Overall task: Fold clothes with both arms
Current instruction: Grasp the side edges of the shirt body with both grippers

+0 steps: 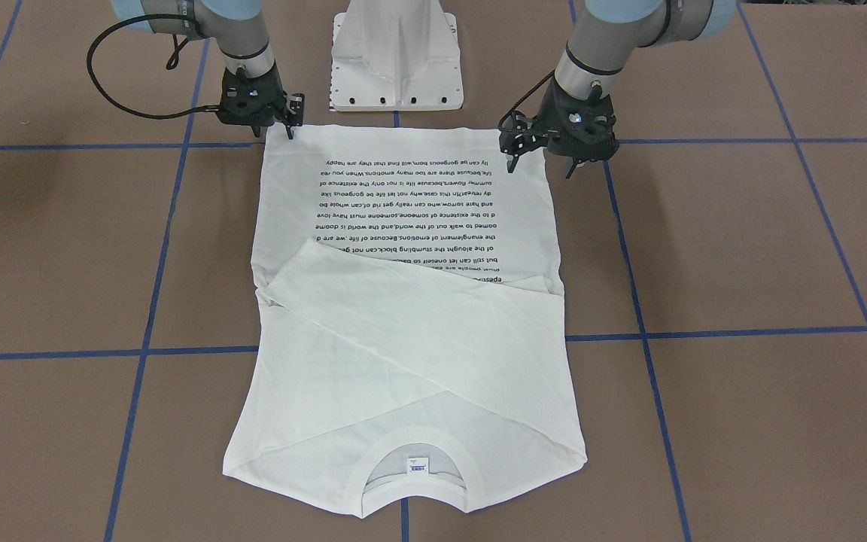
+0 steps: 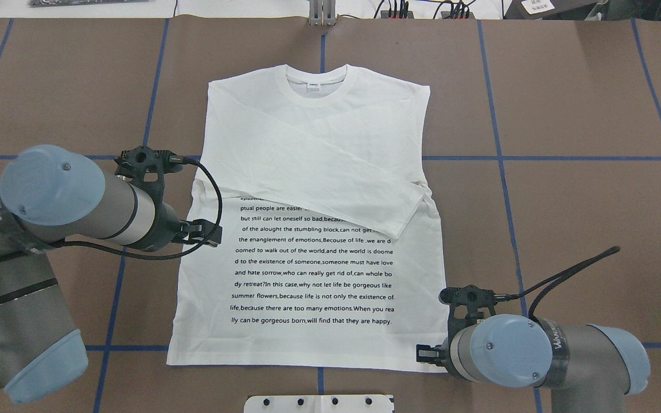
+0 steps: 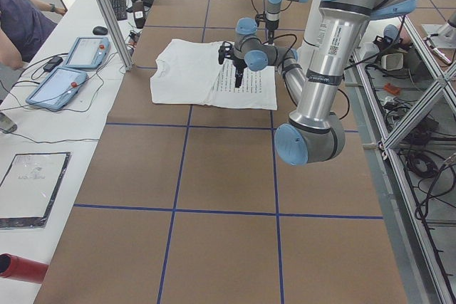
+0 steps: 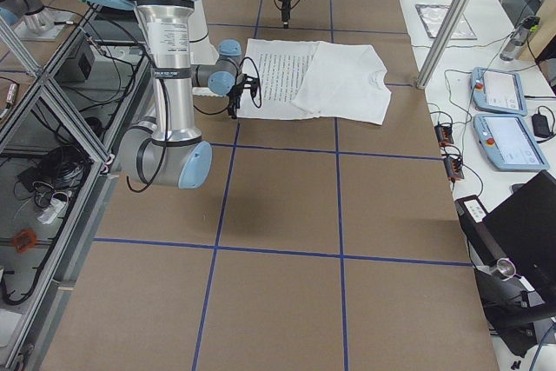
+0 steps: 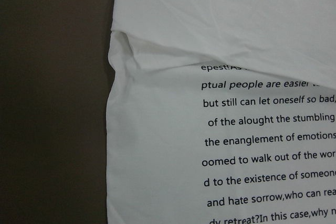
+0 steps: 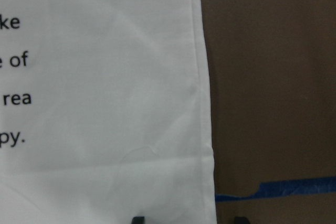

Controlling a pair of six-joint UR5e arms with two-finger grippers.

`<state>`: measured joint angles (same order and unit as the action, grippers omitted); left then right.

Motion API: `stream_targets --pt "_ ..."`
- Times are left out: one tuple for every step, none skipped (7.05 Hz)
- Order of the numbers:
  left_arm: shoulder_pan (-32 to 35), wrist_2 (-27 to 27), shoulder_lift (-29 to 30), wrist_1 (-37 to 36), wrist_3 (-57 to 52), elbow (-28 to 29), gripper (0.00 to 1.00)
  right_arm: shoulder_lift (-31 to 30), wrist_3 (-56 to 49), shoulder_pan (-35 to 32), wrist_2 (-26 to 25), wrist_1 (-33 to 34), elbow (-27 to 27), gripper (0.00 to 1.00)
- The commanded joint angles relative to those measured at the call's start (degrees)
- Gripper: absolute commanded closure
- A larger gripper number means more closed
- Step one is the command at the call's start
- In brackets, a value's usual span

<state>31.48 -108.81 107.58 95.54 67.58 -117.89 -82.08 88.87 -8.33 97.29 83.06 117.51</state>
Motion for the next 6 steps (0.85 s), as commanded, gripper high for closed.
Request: stream_targets --pt "0.0 0.0 0.1 0.0 0.0 0.0 0.0 0.1 0.0 0.3 0.0 -0.1 0.0 0.58" --pt "0.0 0.0 0.0 0.0 -0.1 0.0 0.0 0.1 0.1 0.3 0.0 -0.1 0.1 0.74" --pt "0.0 0.0 0.0 0.0 0.0 0.0 0.0 0.0 0.0 0.3 0.0 -0.1 0.2 0.91" --pt "0.0 0.0 0.1 0.0 -0.1 0.0 0.0 0.0 0.1 0.3 0.0 -0.1 0.4 1.0" --pt "0.0 0.0 0.1 0.0 0.0 -0.1 0.0 0.0 0.1 0.2 -0.1 -0.1 1.0 1.0" --pt "0.0 0.0 0.0 0.0 0.0 0.0 0.0 0.0 0.1 0.1 -0.1 -0.2 1.7 1.0"
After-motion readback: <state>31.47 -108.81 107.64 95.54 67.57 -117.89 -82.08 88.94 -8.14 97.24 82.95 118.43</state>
